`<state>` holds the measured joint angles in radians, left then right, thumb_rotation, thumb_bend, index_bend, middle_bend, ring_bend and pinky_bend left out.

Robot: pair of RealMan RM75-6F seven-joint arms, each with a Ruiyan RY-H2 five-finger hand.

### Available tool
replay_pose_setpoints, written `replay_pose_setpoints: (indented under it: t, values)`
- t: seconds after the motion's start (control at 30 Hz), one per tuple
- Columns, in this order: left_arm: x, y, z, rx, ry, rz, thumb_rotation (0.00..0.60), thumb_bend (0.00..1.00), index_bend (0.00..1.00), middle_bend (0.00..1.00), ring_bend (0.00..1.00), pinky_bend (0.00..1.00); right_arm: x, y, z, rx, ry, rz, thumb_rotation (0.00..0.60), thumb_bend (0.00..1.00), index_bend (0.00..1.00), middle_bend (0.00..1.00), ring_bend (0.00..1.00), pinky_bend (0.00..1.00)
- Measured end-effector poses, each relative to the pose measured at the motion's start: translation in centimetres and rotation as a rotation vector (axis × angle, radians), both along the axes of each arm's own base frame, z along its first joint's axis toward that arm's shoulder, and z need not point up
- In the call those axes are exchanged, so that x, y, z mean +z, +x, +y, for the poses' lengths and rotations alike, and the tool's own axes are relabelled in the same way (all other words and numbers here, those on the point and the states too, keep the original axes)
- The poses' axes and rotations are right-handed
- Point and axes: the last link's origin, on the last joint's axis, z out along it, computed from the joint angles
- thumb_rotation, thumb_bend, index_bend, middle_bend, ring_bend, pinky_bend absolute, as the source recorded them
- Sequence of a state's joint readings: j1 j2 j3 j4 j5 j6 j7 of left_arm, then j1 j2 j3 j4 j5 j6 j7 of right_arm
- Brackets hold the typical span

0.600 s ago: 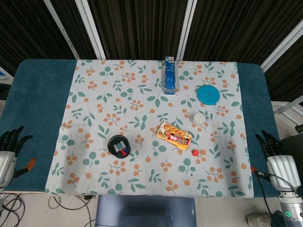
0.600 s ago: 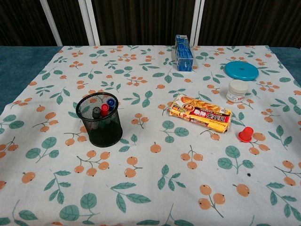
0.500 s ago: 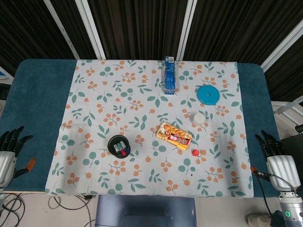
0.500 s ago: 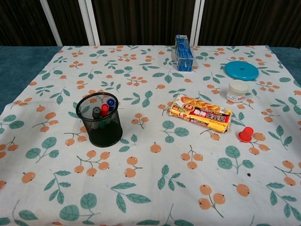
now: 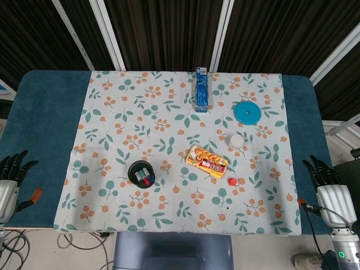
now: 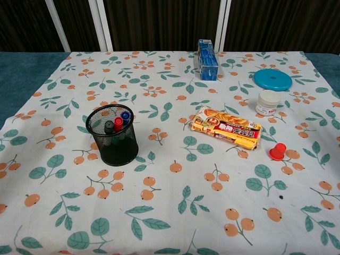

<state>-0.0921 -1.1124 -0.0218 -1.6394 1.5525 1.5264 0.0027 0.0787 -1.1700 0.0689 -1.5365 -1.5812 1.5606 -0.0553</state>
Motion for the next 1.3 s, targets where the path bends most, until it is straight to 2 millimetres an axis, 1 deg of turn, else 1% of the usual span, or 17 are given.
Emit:
replay_pose_setpoints:
  t: [0.17,0.33,0.5,0.57,0.7,0.83,1.0,1.1,1.23,1.3]
  values:
    - [0.0,0.0,0.0,0.003,-0.004,0.0,0.6,0.27,0.15,0.01,0.0,0.0,0.0,0.0,0.0,-0.001,0.0,-0.001,0.6,0.1,0.1,0.02,0.1,0.2]
    - [-0.1,0.0,0.1,0.002,-0.007,0.0,0.6,0.27,0.15,0.01,0.0,0.0,0.0,0.0,0.0,-0.003,0.0,-0.001,0.6,0.1,0.1,0.02,0.1,0.2]
    - [-0.3,0.3,0.4,-0.042,-0.001,-0.009,0.6,0.27,0.19,0.03,0.0,0.0,0.0,0.0,0.1,-0.012,-0.003,-0.011,0.6,0.1,0.1,0.02,0.1,0.2]
    - [-0.5,0.6,0.5,-0.082,-0.001,-0.027,0.6,0.27,0.22,0.04,0.0,0.0,0.0,0.0,0.1,-0.016,-0.006,-0.017,0.6,0.1,0.1,0.02,0.1,0.2]
    - [-1.4,1.9,1.1,-0.176,-0.009,-0.098,0.6,0.27,0.25,0.04,0.0,0.0,0.0,-0.1,0.2,-0.021,-0.008,-0.02,0.6,0.1,0.1,0.02,0.1,0.2]
    - [-2.9,4.3,2.2,-0.268,-0.047,-0.129,0.6,0.27,0.26,0.04,0.0,0.0,0.0,0.0,0.2,-0.02,-0.009,-0.018,0.6,0.1,0.1,0.02,0.1,0.2]
    - [-5.0,6.5,3.4,-0.274,-0.114,-0.151,0.6,0.27,0.25,0.04,0.0,0.0,0.1,-0.1,0.2,-0.026,-0.014,-0.019,0.6,0.1,0.1,0.02,0.1,0.2]
    - [-6.9,7.9,4.2,-0.268,-0.181,-0.161,0.6,0.27,0.25,0.04,0.0,0.0,0.1,-0.2,0.2,-0.03,-0.017,-0.019,0.6,0.1,0.1,0.02,0.1,0.2]
    - [-10.2,9.9,4.9,-0.276,-0.266,-0.17,0.6,0.27,0.27,0.05,0.0,0.0,0.1,-0.2,0.2,-0.032,-0.019,-0.017,0.6,0.1,0.1,0.02,0.1,0.2]
    - [-11.1,10.5,4.9,-0.277,-0.28,-0.186,0.6,0.27,0.29,0.05,0.0,0.0,0.1,-0.2,0.3,-0.034,-0.023,-0.017,0.6,0.1,0.1,0.02,0.1,0.2]
